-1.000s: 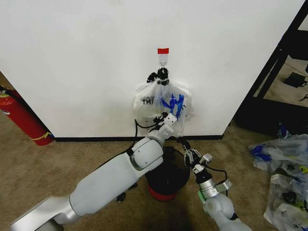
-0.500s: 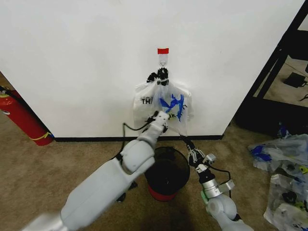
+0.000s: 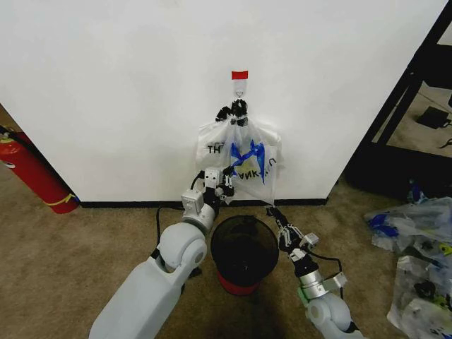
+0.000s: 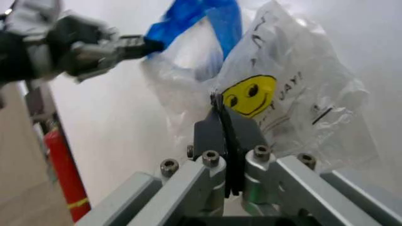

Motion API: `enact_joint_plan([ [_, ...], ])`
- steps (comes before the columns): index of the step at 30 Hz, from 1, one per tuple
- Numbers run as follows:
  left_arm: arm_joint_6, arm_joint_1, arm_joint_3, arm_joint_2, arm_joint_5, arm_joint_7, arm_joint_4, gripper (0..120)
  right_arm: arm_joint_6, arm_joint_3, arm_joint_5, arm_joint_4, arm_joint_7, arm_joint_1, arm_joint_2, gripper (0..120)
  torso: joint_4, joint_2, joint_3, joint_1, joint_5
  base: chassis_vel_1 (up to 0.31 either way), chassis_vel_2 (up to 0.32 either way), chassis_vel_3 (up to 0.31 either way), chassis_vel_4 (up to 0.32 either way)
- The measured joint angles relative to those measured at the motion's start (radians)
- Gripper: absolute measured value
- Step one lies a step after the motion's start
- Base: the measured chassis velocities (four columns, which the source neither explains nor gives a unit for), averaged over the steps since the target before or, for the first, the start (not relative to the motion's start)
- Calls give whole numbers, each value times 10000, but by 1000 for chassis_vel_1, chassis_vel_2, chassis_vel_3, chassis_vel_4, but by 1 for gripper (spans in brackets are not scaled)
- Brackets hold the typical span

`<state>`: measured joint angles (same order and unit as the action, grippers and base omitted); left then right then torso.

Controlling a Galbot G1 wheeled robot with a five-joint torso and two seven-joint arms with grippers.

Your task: Pick up the garbage bag from the wall and place it over the trash bin.

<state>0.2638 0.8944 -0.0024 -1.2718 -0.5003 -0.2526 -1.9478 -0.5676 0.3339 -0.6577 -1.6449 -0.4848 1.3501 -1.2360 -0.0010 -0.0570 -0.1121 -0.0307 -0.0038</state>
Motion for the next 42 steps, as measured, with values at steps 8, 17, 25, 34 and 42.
enact_joint_plan([
  [8, 0, 87, 27, -127, 69, 0, -23, 0, -244, 830, -727, -749, -2027, 435, 895, 28, -1, 0, 0, 0, -2, 0, 0, 0, 0],
  [17, 27, 186, 22, -234, 241, 35, 115, 0, 549, 481, -1749, -1395, 279, -790, 1422, 57, 0, 0, -1, -1, -2, 0, 0, 0, 0],
  [25, 104, 110, 84, -356, 320, 35, 251, 0, 1248, -1000, -1448, 507, 798, -3472, 1425, 91, 0, 3, -2, -2, -4, 0, 0, 0, 0],
  [34, 179, 76, 89, -345, 323, 7, 217, 0, 1469, -1746, -1066, 1465, 129, -4550, 1346, 100, -1, 3, -2, -2, 0, 0, 0, 0, 0],
  [42, 182, 86, 71, -347, 365, -18, 228, 0, 1609, -2104, -774, 2006, 481, -5501, 1289, 100, 0, 3, -1, -2, -3, 0, 0, 0, 0],
])
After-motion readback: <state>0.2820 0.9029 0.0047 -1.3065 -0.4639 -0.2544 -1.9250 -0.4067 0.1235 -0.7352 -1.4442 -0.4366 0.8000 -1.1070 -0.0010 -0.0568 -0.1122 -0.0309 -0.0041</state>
